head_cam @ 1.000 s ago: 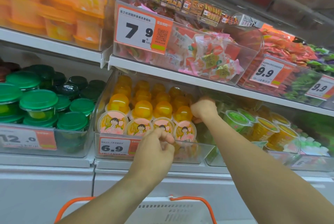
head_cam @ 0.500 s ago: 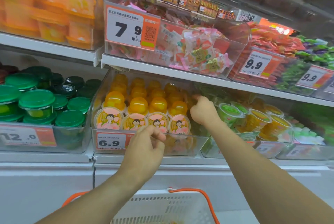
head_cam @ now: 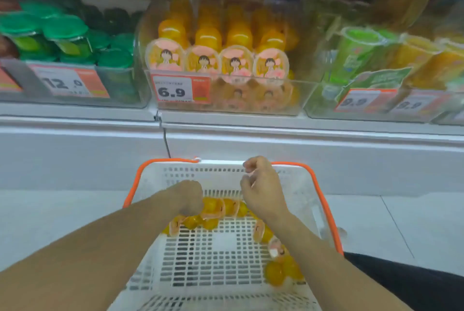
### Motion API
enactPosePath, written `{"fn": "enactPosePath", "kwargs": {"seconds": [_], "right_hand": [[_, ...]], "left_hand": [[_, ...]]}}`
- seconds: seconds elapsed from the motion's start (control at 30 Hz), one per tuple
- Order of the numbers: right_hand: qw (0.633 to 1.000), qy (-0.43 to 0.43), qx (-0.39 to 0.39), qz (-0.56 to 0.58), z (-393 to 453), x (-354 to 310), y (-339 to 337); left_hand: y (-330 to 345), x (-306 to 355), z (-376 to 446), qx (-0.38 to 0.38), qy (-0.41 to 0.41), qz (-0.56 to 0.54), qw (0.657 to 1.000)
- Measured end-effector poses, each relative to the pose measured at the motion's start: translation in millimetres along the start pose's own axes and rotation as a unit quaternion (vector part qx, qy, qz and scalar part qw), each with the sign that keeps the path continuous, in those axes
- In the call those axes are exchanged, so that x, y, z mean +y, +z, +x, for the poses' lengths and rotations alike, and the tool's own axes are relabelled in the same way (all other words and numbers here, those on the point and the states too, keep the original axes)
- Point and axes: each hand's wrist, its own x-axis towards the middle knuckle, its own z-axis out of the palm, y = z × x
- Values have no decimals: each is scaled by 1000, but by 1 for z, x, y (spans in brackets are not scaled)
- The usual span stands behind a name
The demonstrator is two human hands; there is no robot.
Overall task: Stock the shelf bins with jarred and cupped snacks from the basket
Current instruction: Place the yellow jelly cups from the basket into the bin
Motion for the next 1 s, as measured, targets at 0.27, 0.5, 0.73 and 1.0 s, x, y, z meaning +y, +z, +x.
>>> {"fn": "enactPosePath", "kwargs": {"seconds": [0.27, 0.5, 0.73, 1.0], "right_hand": [[896, 141, -389, -164, -40, 60, 74], [895, 230, -347, -161, -17, 69, 132], [790, 561, -207, 135, -12, 86, 170], [761, 589, -247, 118, -35, 89, 159]], "left_hand": [[130, -70, 14, -11, -179, -95, 979], [168, -75, 60, 143, -215, -265, 929], [178, -96, 56, 140, -238, -254, 927], [166, -101, 10, -170, -244, -508, 808]]}}
